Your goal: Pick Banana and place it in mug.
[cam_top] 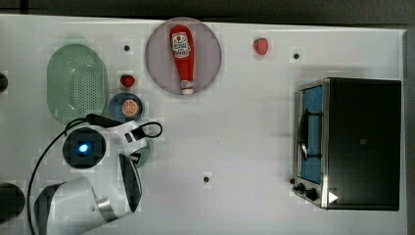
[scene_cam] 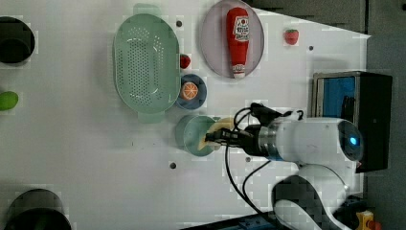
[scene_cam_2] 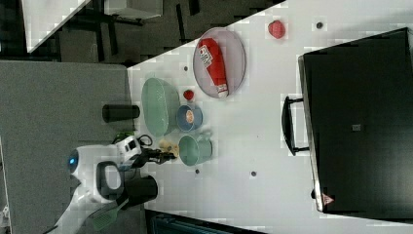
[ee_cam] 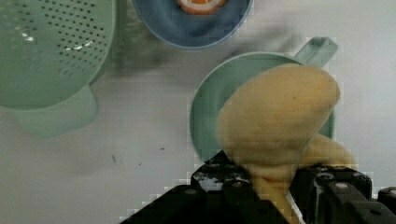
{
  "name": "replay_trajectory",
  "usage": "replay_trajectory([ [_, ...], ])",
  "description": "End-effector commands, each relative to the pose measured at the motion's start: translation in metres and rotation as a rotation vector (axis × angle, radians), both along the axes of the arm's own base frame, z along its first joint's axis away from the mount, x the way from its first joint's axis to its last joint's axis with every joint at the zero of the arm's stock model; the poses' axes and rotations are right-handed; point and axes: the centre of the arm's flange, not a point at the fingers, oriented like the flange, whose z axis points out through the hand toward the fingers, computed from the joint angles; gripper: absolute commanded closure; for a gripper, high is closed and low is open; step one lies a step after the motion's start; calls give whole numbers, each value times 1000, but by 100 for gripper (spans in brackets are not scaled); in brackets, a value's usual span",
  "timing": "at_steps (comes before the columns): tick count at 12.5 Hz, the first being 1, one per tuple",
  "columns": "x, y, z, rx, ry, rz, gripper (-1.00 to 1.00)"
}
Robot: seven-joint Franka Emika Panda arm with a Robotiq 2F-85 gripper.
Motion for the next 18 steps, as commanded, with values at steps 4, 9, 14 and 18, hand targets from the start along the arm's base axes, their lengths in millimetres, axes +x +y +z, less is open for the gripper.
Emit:
replay_trajectory([
  [4,13,-7,-19,18,-41,-176,-42],
  [9,17,-7,41,14,-124,-187,-100],
  [14,16,-64,171,-27,-221,-284,-100],
  [18,-3,-148,275,-49,-128,-412,-100],
])
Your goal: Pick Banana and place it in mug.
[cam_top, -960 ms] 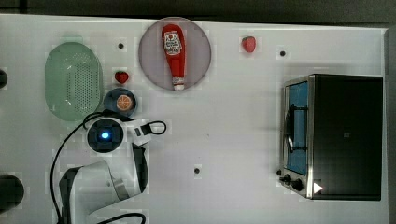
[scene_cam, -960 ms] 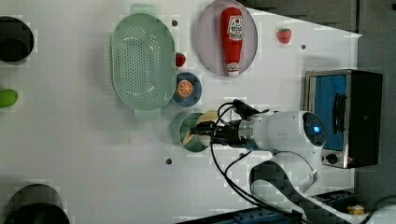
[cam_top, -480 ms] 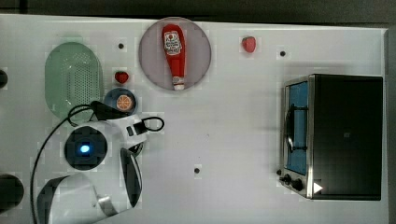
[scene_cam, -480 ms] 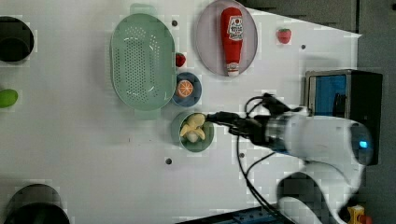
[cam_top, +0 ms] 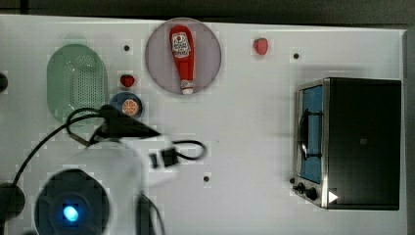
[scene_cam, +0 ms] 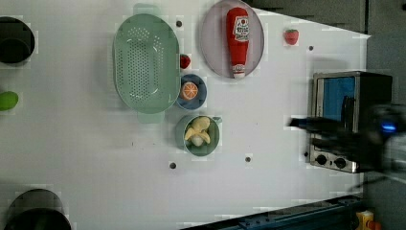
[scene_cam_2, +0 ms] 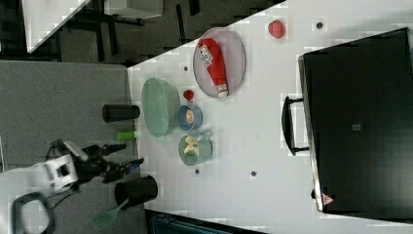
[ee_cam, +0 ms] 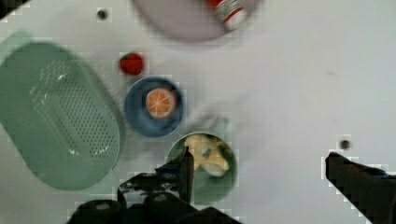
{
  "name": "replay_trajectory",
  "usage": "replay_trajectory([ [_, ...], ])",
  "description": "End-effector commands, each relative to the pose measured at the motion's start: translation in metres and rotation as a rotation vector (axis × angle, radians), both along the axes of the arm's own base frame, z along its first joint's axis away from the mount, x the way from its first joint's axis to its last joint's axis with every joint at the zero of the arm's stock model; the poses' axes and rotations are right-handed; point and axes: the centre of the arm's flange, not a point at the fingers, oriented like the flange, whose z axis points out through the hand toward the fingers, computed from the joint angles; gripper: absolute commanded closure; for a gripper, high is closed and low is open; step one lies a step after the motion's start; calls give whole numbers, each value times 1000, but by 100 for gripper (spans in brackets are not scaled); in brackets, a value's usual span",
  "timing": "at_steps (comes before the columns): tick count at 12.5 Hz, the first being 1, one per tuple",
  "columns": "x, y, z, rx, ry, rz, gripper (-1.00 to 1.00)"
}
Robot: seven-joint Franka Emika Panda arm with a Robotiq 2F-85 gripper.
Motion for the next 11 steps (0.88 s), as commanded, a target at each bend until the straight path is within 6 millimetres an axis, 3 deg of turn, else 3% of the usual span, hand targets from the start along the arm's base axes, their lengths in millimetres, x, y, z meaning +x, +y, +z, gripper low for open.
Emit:
replay_trajectory([
  [1,4,-74,56,64,59,-176,-100],
  [4,7,-134,91,34,41,-232,-100],
  [6,5,-166,102,-69,22,-211,-100],
  [11,0,-164,95,-44,96,-301,-100],
])
